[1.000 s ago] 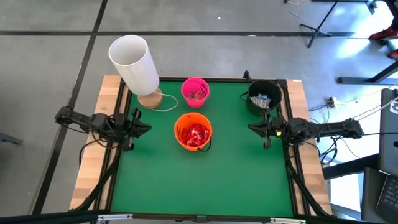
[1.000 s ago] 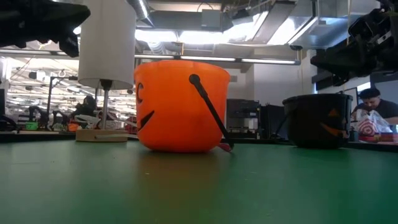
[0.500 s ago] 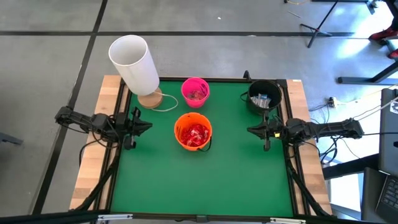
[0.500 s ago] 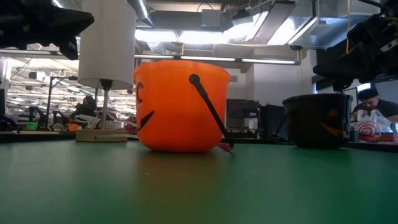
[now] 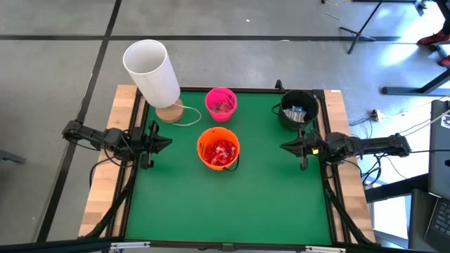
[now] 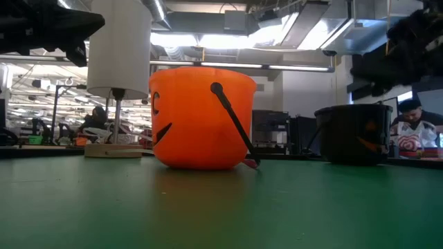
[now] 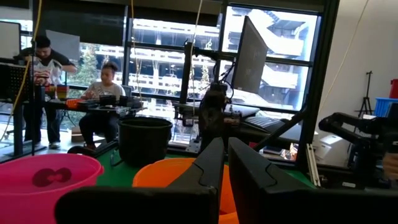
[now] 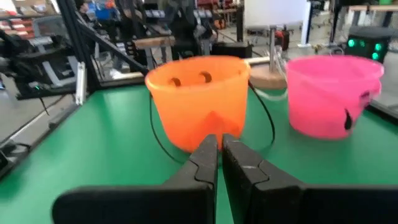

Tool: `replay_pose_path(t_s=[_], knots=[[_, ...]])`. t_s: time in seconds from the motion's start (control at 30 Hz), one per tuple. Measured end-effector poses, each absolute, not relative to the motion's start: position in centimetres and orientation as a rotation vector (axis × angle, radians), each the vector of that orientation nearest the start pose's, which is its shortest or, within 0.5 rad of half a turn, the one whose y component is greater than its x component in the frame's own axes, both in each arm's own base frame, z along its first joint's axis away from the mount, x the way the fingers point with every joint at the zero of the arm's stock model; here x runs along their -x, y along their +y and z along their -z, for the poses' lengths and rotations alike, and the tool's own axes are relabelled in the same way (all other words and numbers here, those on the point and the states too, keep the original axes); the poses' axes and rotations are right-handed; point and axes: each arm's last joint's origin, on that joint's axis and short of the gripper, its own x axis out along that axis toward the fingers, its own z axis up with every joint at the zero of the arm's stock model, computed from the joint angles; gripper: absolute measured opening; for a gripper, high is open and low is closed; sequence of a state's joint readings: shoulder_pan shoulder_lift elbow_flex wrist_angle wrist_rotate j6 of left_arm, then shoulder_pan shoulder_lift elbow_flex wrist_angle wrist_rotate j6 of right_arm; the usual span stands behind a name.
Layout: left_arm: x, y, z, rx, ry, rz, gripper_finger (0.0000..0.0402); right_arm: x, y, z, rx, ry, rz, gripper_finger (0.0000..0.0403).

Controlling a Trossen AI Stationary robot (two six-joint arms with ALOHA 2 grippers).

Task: Sort candy
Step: Return to Home Position

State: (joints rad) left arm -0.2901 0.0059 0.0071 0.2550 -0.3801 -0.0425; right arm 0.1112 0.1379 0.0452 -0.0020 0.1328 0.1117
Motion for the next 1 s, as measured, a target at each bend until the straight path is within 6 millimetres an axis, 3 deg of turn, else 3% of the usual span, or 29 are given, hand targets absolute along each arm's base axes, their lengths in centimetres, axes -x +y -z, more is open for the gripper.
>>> replay_pose_path(t_s=[0.27, 0.77, 1.0], knots=[[-9.2, -1.6, -18.9, 0.127, -0.244, -0.085, 0.0017, -9.1, 0.8, -19.0, -0.087, -0.038, -0.055, 0.0003], [-9.2, -1.6, -18.9, 0.126, -0.242, -0.084, 0.0017, -9.0, 0.7, -20.0, 0.089, -0.149, -0.008, 0.0002], [-9.2, -1.6, -18.9, 0.126, -0.242, -0.084, 0.0017, -9.1, 0.7, -19.8, 0.068, -0.142, 0.008, 0.0001]])
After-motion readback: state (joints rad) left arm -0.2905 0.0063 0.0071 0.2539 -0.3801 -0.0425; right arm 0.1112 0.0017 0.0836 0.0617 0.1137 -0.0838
